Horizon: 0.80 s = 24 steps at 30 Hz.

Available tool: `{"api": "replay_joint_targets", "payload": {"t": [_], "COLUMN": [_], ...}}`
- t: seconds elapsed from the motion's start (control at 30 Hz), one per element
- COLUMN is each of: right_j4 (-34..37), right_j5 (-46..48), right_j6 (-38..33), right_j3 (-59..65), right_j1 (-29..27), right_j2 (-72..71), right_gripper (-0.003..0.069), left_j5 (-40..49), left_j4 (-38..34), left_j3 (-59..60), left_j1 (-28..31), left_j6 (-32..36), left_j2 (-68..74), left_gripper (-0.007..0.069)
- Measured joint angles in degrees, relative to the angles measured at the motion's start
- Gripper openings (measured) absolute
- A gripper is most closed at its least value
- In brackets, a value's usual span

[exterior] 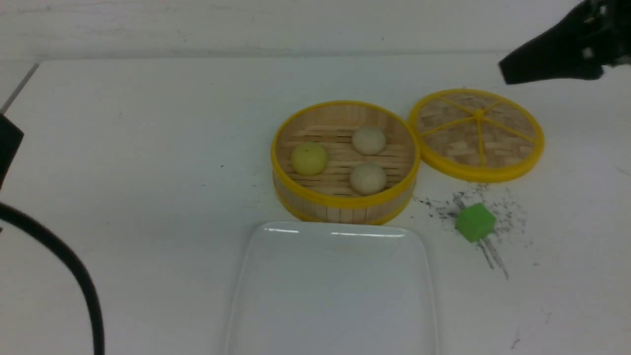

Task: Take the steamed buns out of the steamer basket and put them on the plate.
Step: Use the right arm to grab the steamed stuffed bun that is closest to it

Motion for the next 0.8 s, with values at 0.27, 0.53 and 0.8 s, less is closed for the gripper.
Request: {"api": "replay_joint_targets", "payload": {"t": [0.27,0.53,0.8], "right_j4": [-9.2,-11.4,-11.4], "right_j5": [-10.1,-20.3,-27.5], "right_j6": [-0.5,-1.2,-4.5], "right_j3": [-1.6,-1.6,-1.8], "right_j1": [9.1,10.8,12.2], "right_j2": [10.0,19.7,27.8], "right_gripper": [0.0242,0.0242,0.0281], "left_j5": [-1.3,-1.5,-1.6], "left_j4": [0.9,1.2,2.3], "left_j3": [0.0,0.0,0.0], "left_j1": [0.0,0.0,0.0], "left_j6": [0.0,0.0,-0.1], "left_j2": [0.0,0.0,0.0], "left_gripper": [0.025,0.025,0.025]}}
